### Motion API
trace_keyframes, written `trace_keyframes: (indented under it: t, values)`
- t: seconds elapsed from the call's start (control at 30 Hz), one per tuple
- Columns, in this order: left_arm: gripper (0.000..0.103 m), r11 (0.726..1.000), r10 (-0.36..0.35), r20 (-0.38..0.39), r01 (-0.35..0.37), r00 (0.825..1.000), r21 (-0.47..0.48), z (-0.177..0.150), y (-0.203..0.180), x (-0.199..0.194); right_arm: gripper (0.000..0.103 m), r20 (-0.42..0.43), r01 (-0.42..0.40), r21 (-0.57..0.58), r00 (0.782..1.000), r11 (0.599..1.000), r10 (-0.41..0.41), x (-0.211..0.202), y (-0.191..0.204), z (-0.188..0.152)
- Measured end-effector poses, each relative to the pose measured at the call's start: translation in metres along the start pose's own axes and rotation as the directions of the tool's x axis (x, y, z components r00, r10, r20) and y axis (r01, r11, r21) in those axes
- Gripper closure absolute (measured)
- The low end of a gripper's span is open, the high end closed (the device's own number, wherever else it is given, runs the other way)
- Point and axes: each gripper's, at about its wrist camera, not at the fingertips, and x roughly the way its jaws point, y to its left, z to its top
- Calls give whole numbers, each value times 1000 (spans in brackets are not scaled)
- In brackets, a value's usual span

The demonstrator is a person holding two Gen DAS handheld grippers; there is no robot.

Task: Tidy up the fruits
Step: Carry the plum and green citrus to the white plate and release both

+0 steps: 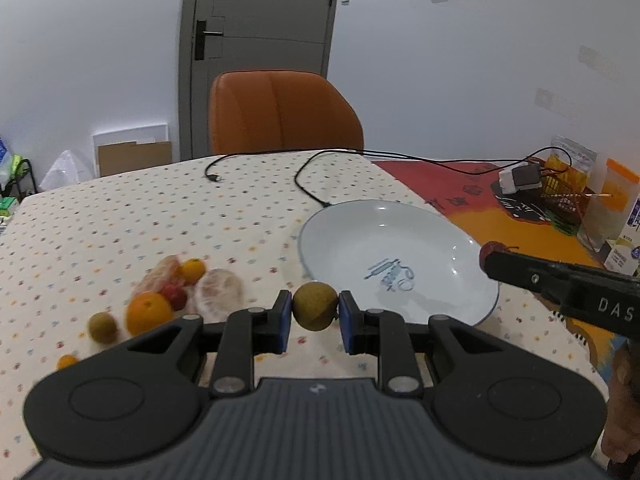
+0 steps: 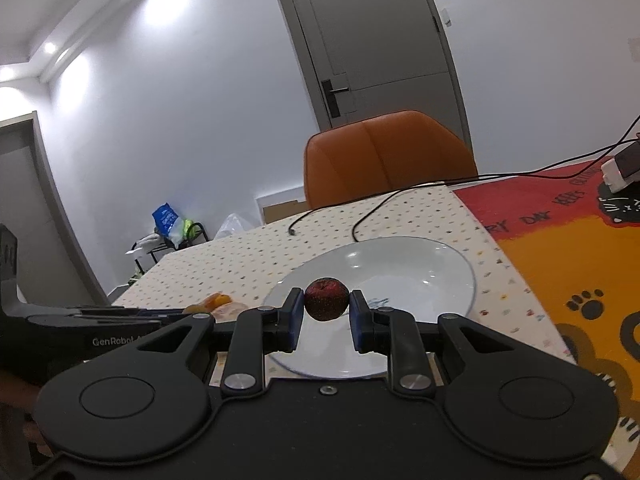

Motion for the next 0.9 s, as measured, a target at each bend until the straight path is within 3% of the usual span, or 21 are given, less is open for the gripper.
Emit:
trace_keyframes:
  t: [0.6,0.77,0.83,0.9]
  values:
    - [77,999,-40,-21,40,999,14,14,-28,45,79,-18,6,40,1000,999,-5,22,-27,-10]
    - [74,999,-35,-28,35,999,7,13,-25,44,56,-15,15,48,1000,999,-15,18,-28,-13]
    - [66,1000,-15,-29,16,999,2,12,-22,42,52,-11,18,55,1000,998,-18,15,-28,-14]
    - [45,1000,22,-18,-22,1000,-16,10,-17,39,43,-9,22,69,1000,997,-22,12,-27,-15]
